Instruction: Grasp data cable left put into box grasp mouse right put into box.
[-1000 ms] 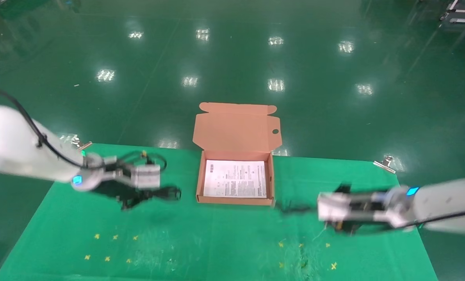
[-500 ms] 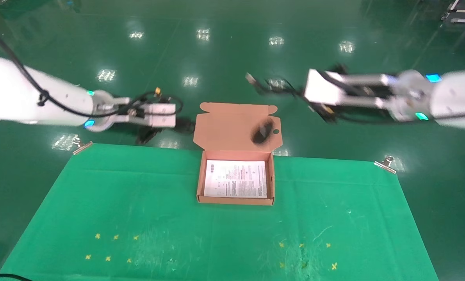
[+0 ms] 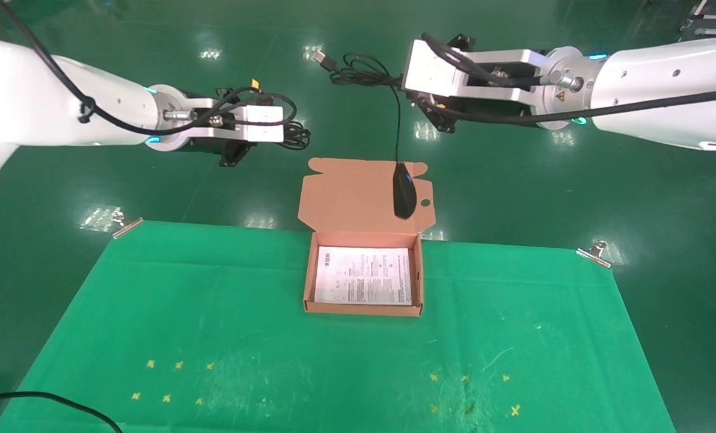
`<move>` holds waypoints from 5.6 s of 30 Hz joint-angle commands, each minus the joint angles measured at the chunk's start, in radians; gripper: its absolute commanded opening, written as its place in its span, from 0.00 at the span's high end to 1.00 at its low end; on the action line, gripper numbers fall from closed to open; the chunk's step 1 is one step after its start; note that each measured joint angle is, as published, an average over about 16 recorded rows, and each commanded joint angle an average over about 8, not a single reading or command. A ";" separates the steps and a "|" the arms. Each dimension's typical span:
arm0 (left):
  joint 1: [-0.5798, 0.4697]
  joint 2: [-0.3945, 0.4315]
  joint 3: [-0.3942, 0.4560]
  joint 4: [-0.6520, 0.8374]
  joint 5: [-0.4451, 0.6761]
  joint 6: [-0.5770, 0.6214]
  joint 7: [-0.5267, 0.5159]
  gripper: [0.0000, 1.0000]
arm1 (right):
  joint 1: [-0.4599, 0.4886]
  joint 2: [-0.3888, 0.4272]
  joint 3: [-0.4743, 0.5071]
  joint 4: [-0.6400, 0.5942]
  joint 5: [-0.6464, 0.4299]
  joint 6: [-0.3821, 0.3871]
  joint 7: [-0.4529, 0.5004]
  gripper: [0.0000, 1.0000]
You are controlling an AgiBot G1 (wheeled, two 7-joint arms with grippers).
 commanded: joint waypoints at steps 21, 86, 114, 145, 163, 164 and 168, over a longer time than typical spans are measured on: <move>0.022 -0.052 0.032 -0.043 0.088 0.065 -0.107 1.00 | -0.037 -0.098 -0.045 -0.110 -0.031 0.036 -0.038 1.00; 0.104 -0.052 0.050 -0.142 0.096 0.079 -0.160 1.00 | -0.089 -0.164 -0.134 -0.421 -0.025 0.090 0.031 0.00; 0.257 0.120 0.161 0.037 -0.346 -0.242 0.202 1.00 | -0.081 0.087 -0.101 -0.219 -0.077 0.048 0.146 0.00; 0.246 0.111 0.243 0.026 -0.459 -0.276 0.207 0.00 | -0.082 0.105 -0.096 -0.196 -0.083 0.044 0.167 0.00; 0.121 0.039 0.219 0.013 -0.430 -0.303 0.159 0.00 | -0.014 0.124 -0.091 -0.154 -0.084 0.027 0.118 0.00; 0.125 0.034 0.213 0.009 -0.436 -0.296 0.158 0.00 | -0.018 0.126 -0.089 -0.151 -0.075 0.022 0.118 0.00; 0.153 0.003 0.171 -0.019 -0.481 -0.252 0.151 0.00 | -0.045 0.144 -0.071 -0.133 -0.015 -0.006 0.116 0.00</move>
